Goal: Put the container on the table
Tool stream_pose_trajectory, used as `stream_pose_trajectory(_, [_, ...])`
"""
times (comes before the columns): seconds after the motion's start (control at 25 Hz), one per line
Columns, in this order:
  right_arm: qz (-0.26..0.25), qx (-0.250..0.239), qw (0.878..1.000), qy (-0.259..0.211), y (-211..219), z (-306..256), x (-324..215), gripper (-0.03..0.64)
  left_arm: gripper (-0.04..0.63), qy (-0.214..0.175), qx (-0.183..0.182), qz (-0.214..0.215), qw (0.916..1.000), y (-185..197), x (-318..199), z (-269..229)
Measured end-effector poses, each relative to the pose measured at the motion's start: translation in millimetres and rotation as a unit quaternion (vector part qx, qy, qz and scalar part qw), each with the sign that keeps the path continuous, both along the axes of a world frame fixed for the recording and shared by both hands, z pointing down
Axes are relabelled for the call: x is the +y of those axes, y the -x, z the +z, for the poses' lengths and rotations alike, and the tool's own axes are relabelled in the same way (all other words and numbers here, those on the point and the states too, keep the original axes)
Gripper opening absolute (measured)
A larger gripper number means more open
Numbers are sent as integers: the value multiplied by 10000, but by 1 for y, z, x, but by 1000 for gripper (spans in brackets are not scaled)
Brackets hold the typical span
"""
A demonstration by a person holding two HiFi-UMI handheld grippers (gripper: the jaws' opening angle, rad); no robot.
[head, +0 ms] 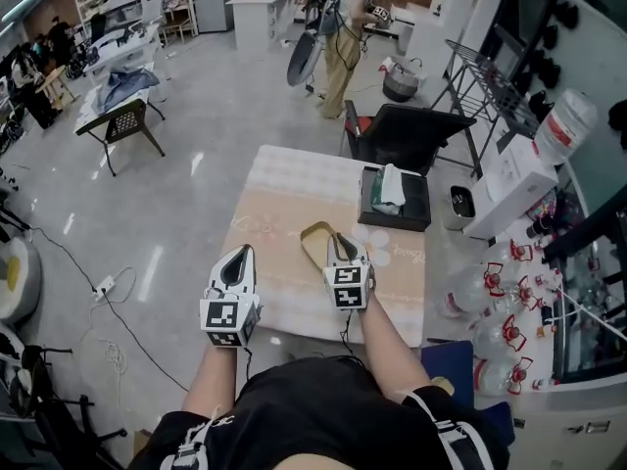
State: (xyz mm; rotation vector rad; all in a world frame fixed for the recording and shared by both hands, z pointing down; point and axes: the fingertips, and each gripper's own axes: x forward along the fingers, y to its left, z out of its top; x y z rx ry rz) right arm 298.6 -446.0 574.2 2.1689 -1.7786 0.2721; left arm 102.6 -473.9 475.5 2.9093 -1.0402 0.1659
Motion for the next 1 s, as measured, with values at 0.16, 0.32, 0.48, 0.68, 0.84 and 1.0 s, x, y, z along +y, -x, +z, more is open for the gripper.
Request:
stream_pose_trajectory(0.16, [198, 115, 9909, -1326, -5, -88, 20, 11, 12, -56, 104, 137, 9998, -11, 2, -12])
stream_pose_trajectory(0.32, [188, -145, 9761, -2160, -7, -135, 48, 14, 12, -193, 271, 313, 9990, -26, 9, -27])
stream_pose_trajectory(0.48, [456, -142, 9698, -2391, -15, -149, 70, 14, 12, -277, 252, 492, 9981, -37, 16, -33])
stream_pose_trajectory(0.68, [424, -195, 9716, -2320, -17, -145, 80, 12, 12, -309, 130, 668, 9972, -50, 27, -33])
stream_pose_trajectory(0.84, [390, -132, 9727, -2284, -11, -143, 85, 14, 12, -333, 116, 826, 9960, -57, 39, -38])
stream_pose_trajectory(1.0, [343, -130, 9727, -2290, -6, -143, 86, 14, 12, -379, 124, 887, 9953, -59, 44, -42])
